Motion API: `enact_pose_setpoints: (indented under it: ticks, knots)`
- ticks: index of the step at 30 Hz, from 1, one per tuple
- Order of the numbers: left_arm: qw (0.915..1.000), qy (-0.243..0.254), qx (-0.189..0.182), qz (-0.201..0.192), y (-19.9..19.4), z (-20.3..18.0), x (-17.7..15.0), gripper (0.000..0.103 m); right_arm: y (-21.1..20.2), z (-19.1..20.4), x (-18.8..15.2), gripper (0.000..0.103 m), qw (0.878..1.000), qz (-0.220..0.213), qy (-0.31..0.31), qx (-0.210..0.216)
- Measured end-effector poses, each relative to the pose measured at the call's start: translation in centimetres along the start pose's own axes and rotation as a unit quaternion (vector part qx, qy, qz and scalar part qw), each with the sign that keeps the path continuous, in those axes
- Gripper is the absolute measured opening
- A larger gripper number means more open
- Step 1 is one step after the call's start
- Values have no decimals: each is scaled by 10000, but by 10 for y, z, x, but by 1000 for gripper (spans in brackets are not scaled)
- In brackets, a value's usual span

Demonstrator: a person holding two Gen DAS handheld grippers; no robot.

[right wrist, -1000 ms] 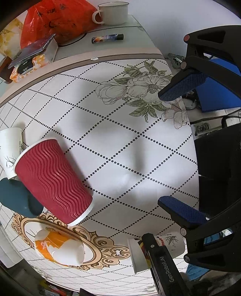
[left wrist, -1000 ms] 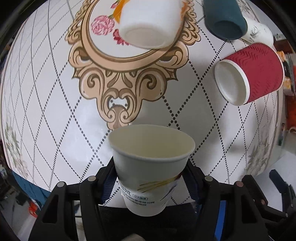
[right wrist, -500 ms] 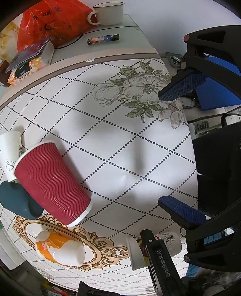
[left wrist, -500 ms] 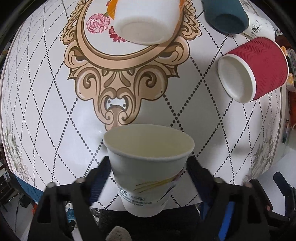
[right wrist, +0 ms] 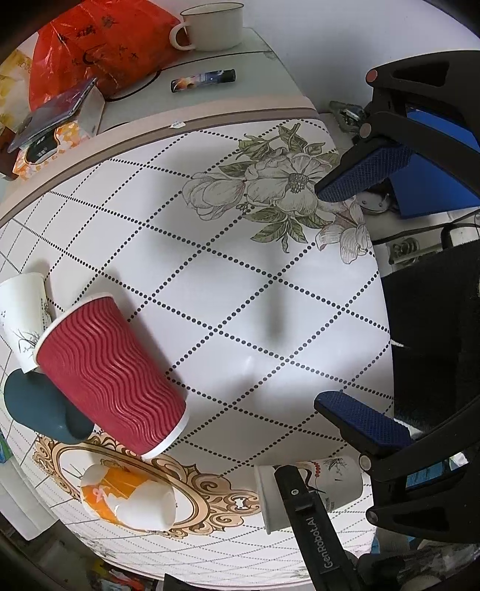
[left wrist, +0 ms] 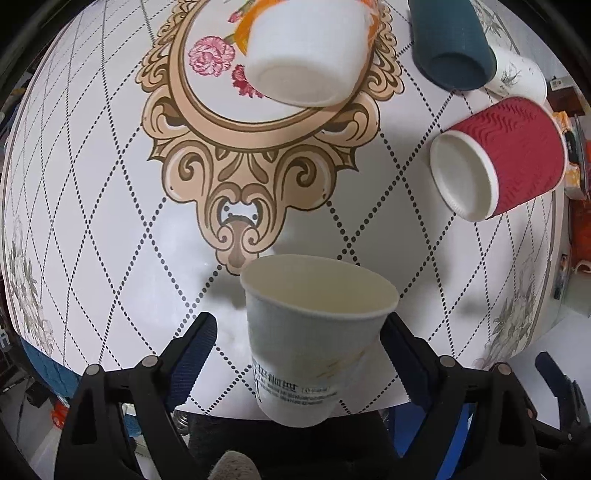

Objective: Flip cup upside down
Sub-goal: 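Lift the white paper cup off the table with the left gripper, then grasp the paper cup with the right gripper while the left gripper releases it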

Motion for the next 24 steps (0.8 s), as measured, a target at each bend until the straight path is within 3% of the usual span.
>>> enact_pose_setpoints:
  ticks: [5, 10, 16, 24]
  knots:
    - [9988, -283, -373, -127, -28, 9, -9, 90, -4, 11, 0, 103, 9996, 23, -51, 289]
    - [9935, -862, -561, -482, -67, 43, -17, 90, -9, 38, -1, 103, 9958, 83, -99, 911]
    - [9882, -1330, -83, -760, -78, 104, -47, 90, 6, 95, -3, 101, 9861, 436, -269, 1580]
    - [9839, -1716, 84, -485, -51, 149, -75, 90, 23, 149, -10, 90, 9809, 705, -523, 1733]
Point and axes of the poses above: each gripper's, at about its wrist camera, not at the fingertips, and y roughly the way its jaws point, z to its left, x to its top, the point moved 10 cm from there along y, roughly the way its jaws point, and after that the axes turned 8 degrees about x, right-handed, at the moved point
